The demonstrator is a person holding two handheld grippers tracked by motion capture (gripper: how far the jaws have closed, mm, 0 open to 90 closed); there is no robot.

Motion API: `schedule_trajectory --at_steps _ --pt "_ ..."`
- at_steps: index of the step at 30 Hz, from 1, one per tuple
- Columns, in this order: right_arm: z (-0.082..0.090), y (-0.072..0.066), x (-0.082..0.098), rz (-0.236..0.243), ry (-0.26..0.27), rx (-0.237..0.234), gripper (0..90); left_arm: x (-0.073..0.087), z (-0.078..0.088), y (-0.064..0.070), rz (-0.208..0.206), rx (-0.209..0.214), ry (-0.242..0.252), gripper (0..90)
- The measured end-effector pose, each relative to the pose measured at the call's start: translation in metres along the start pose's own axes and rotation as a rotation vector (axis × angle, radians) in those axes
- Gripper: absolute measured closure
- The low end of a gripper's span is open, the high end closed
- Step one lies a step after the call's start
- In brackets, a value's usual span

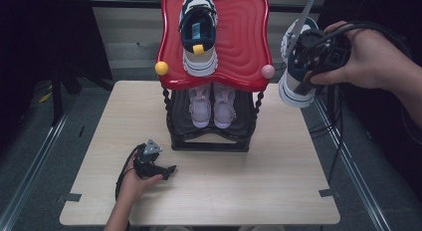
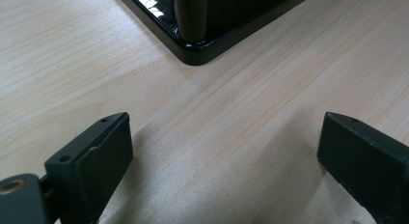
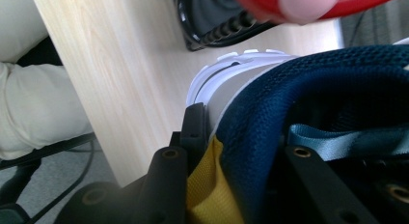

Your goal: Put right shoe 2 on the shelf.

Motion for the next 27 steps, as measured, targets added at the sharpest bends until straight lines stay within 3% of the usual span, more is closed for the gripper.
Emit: schedule_trajectory --at_steps 11,21,27 --pt "0.030 0.003 -0.039 0.048 0.018 0.070 72.2 0.000 0.000 0.000 0.000 -0.005 0.005 5.0" --pt "0.034 0.009 -0.078 0.087 0.039 0.116 72.2 0.000 0.000 0.000 -0.001 -0.003 0.004 5.0" --pt "0.025 0.013 -0.093 0.098 0.043 0.131 72.2 0.000 0.000 0.000 0.000 -0.003 0.004 5.0"
Point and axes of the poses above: each handheld gripper's, and its own axes: z roughly backward along the jaws, x roughly out of its underside, y roughly to its right, the point moved 5 cm from there along -z, roughly forward along the jaws
